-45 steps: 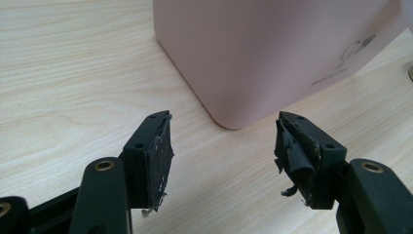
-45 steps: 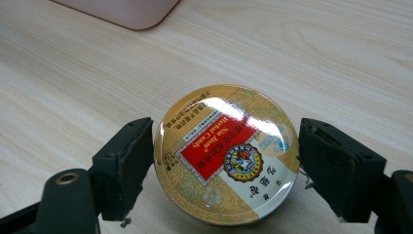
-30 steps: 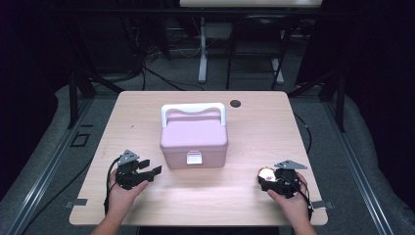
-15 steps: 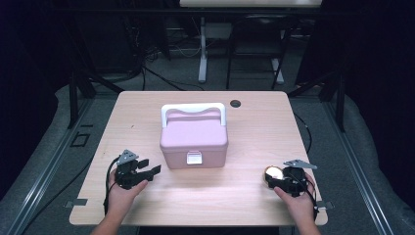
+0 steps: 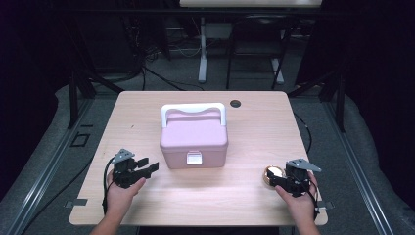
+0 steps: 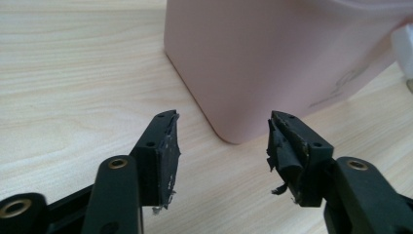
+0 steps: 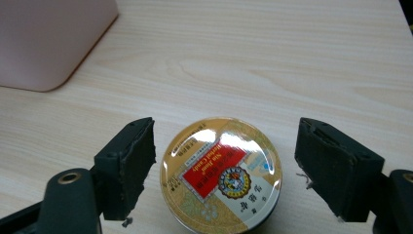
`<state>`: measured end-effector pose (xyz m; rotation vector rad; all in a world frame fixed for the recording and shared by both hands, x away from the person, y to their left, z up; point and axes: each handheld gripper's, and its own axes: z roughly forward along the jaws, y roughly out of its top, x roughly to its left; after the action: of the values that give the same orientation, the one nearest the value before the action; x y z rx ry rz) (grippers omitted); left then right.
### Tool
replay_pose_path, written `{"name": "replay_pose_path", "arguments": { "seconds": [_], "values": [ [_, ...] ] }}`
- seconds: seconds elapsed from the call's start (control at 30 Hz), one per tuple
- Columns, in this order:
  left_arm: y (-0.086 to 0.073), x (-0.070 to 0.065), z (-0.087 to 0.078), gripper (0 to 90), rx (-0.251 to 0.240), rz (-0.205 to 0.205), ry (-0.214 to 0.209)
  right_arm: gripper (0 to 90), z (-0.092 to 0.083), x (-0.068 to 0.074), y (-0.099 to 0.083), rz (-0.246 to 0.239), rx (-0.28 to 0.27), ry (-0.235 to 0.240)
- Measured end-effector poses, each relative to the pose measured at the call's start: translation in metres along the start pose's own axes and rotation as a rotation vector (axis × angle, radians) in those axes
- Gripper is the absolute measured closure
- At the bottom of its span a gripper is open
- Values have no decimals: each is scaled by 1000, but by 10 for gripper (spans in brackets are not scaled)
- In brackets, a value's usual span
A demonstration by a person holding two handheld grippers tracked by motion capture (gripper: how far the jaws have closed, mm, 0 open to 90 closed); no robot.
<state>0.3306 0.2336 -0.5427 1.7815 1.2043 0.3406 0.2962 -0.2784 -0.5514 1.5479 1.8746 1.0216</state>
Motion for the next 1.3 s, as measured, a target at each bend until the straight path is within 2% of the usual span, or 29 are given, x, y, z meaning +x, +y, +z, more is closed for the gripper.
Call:
{"name": "replay_pose_path", "arguments": {
  "seconds": [0.13, 0.23, 0.27, 0.3, 0.37, 0.47, 0.57, 0.67, 0.7, 0.73, 0.8, 0.9, 1.03, 1.1, 1.3],
  "values": [
    [5, 0, 0, 477, 4, 1, 7, 272, -5, 8, 7, -17, -33, 23],
    [11, -2, 0, 518, -17, 8, 22, 306, -6, 18, 13, -59, -46, 30],
    [13, -2, 0, 529, -16, 6, 16, 317, -6, 21, 15, -69, -46, 39],
    [16, -3, 1, 550, -35, 2, 7, 332, -5, 25, 19, -74, -49, 48],
    [19, -4, 1, 565, -40, 5, 4, 383, -2, 30, 26, -66, -47, 87],
    [26, -5, 4, 563, -11, 20, 14, 412, 2, 38, 33, -75, -64, 113],
    [31, -3, 7, 559, -28, 26, 13, 433, 10, 46, 39, -89, -51, 141],
    [36, -4, 9, 539, -41, 11, 19, 452, 17, 53, 44, -109, -44, 165],
    [36, -5, 10, 533, -42, 16, 42, 461, 20, 55, 46, -108, -44, 171],
    [37, -5, 10, 528, -46, 15, 45, 461, 23, 57, 48, -104, -37, 178],
    [36, -5, 11, 590, -76, 0, 27, 505, 28, 60, 50, -87, -36, 180],
    [37, -5, 14, 609, -67, 19, 46, 569, 36, 65, 54, -77, -45, 203],
    [35, -6, 19, 642, -57, 26, 46, 577, 47, 69, 57, -57, -39, 232],
    [33, -6, 20, 669, -58, 28, 34, 577, 53, 72, 58, -61, -32, 233],
    [32, -8, 25, 720, -38, 40, 44, 613, 64, 78, 58, -60, -29, 237]
  ]
}}
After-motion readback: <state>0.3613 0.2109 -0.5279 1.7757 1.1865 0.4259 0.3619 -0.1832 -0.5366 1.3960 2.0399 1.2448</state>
